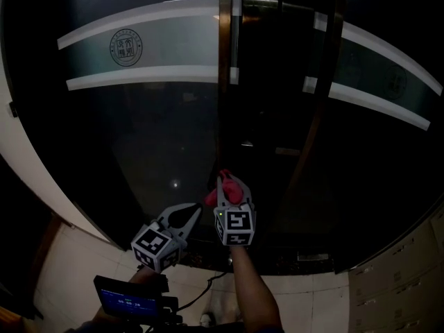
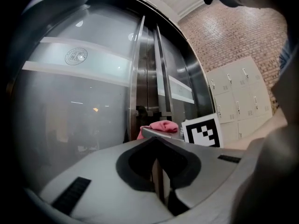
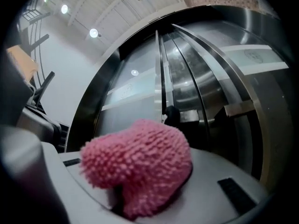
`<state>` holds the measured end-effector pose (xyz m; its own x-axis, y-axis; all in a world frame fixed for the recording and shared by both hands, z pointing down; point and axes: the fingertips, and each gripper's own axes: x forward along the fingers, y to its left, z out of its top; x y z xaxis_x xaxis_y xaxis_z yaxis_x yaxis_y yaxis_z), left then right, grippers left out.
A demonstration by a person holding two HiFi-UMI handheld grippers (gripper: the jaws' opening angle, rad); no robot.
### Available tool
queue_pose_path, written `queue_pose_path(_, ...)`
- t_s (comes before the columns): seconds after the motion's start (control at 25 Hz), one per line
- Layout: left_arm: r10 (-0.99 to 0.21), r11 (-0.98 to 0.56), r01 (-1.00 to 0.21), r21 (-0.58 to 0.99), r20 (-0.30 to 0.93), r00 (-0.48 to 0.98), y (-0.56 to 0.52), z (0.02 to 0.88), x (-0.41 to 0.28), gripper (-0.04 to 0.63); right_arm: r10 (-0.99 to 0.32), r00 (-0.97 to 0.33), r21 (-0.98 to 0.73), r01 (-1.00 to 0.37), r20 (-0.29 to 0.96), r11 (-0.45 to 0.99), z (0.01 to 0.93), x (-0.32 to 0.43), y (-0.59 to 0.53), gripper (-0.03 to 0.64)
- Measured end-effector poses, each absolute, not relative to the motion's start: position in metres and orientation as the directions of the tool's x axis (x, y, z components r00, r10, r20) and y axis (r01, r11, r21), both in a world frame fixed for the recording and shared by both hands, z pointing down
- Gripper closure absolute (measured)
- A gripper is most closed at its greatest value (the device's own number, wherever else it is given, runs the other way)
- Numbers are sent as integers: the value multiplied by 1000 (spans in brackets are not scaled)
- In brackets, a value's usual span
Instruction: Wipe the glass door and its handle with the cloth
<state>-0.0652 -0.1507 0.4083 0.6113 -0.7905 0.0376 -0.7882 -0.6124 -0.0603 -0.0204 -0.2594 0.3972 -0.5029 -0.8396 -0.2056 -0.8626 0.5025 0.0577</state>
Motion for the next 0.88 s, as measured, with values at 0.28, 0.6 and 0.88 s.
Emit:
queue_pose_path(0.28,-805,-593,-804,-45,57,591,-143,417,-79,592,-839,-540,1,-841,-70,541,469,-54,-259,557)
queue_pose_path(0.6,-810,-586,-809,-39,62,584,-140,422,-86,592,-838,-545,-29,-837,-31,546,484,-57,-253,557)
queue_pose_path(0.88,-789,-614,-788,-34,32,614,-136,410,-66,592,-839,-533,-25,-842,-113,539,438,-33,-227,557)
